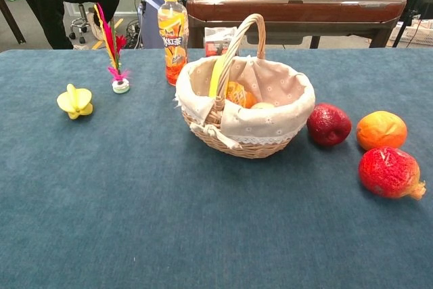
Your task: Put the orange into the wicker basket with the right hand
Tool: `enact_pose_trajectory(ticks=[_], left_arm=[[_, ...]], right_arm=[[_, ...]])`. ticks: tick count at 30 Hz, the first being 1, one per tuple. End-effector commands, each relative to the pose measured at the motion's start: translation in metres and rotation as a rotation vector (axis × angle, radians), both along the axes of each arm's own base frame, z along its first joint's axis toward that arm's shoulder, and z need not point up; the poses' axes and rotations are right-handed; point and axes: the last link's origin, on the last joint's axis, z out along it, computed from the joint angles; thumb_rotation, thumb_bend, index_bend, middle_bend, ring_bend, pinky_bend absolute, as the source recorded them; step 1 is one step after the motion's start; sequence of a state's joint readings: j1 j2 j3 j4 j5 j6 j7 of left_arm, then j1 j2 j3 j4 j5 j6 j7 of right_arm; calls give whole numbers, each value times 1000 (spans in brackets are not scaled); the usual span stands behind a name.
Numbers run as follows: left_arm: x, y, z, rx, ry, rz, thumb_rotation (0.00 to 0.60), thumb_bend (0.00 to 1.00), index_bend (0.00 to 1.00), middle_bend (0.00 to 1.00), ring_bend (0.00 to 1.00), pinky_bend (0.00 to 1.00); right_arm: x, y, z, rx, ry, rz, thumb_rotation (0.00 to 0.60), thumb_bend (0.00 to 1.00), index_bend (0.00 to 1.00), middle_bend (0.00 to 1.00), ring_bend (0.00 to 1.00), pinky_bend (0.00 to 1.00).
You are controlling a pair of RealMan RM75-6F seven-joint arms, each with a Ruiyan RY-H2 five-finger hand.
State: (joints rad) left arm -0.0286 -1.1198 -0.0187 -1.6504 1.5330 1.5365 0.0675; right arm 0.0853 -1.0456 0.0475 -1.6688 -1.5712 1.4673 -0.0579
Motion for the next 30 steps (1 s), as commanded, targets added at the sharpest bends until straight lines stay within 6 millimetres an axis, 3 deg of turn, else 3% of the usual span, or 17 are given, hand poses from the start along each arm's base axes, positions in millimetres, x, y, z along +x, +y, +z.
enact_pose_trajectory(ticks=[1, 8, 13, 25, 30], left_arm=[[-1, -1, 0, 2, 0, 5, 600, 219, 70, 0, 0, 0], [-4, -5, 1, 3, 2, 18, 600, 219, 70, 0, 0, 0], [-5, -7, 2, 6, 6, 27, 600, 219, 70, 0, 0, 0], [-6, -6, 1, 3, 11, 35, 600, 219, 70, 0, 0, 0], [-7, -6, 1, 5, 12, 41, 600, 220, 70, 0, 0, 0]], right_arm=[[10, -31, -11, 65, 27, 14, 600, 77, 81, 186, 161, 322], [14, -80, -47, 165, 50, -24, 600, 77, 81, 206, 162, 323], [12, -103, -71, 223, 85, -59, 600, 78, 81, 206, 161, 322], [16, -134, -118, 304, 130, -90, 600, 77, 164, 245, 161, 323], [17, -140, -131, 327, 137, -99, 600, 151, 255, 297, 173, 323]])
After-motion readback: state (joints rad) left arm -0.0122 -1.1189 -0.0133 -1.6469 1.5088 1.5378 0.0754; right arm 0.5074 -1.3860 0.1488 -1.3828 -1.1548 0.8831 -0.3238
